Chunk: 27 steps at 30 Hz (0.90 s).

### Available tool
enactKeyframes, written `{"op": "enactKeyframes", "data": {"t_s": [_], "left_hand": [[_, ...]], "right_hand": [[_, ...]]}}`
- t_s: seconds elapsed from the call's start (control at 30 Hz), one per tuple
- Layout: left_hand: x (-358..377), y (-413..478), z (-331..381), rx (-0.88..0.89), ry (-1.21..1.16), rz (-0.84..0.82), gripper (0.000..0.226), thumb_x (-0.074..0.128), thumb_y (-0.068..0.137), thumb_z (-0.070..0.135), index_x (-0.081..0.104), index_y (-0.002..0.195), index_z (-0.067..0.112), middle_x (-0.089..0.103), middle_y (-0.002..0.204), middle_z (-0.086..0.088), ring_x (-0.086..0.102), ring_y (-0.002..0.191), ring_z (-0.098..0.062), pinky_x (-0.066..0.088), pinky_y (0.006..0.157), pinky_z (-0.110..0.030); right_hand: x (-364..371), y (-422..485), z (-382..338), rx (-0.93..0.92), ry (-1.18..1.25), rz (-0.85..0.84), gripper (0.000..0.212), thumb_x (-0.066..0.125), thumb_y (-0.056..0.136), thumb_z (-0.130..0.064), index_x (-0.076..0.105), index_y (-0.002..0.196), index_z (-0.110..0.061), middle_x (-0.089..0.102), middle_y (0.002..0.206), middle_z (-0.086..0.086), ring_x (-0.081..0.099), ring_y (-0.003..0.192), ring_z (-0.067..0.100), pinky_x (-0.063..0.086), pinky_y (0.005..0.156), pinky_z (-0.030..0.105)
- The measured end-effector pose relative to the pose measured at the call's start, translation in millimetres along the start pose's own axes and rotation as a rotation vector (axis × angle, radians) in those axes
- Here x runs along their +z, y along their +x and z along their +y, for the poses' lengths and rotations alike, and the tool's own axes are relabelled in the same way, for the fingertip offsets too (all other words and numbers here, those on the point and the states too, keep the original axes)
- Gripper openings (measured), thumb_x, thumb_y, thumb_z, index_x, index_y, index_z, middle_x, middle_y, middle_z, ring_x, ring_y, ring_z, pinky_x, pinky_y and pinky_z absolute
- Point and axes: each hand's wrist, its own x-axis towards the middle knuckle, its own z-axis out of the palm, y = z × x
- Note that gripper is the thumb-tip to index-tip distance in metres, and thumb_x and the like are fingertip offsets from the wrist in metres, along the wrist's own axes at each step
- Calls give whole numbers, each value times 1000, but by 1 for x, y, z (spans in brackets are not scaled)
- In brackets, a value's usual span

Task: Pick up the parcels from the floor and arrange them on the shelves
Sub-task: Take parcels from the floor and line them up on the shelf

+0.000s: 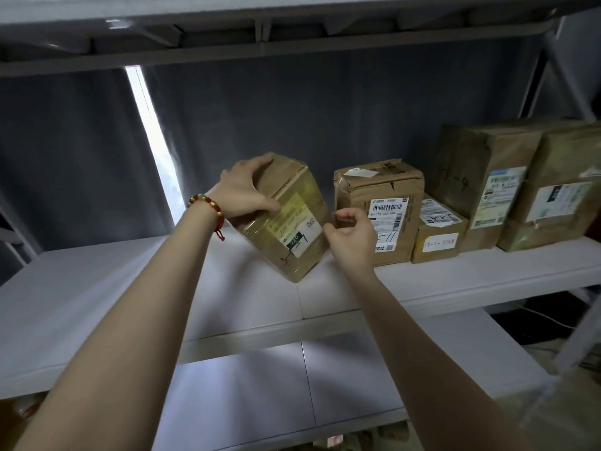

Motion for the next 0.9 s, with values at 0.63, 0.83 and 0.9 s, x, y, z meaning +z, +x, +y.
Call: {"op": "enactKeyframes", "data": {"t_s": [0.63, 0.83, 0.9], "left_hand": [[25, 41, 40, 107, 402, -137, 106, 60, 49, 61, 26, 149, 45, 35, 152, 0, 31, 134, -30, 25, 108, -48], [25, 46, 27, 162, 444, 44, 90, 58, 53, 66, 47, 138, 39, 55, 131, -2, 43, 121, -30, 37, 98, -44], [28, 47, 31, 205, 495, 36, 88, 60, 57, 67, 48, 138, 36, 58, 130, -1, 46, 116, -30, 41, 93, -40]], "right_hand": [[-6, -11, 50, -13, -40, 56, 26, 72, 75, -2, 62, 98, -12, 63, 86, -3, 61, 72, 13, 44, 64, 13], [-1, -26, 86, 18, -115, 33, 24, 74, 74, -3, 63, 93, -11, 64, 87, 0, 59, 82, 15, 38, 65, 11], [2, -27, 88, -10, -115, 24, 23, 74, 75, -3, 62, 94, -10, 63, 86, 0, 58, 80, 13, 37, 65, 11]]}}
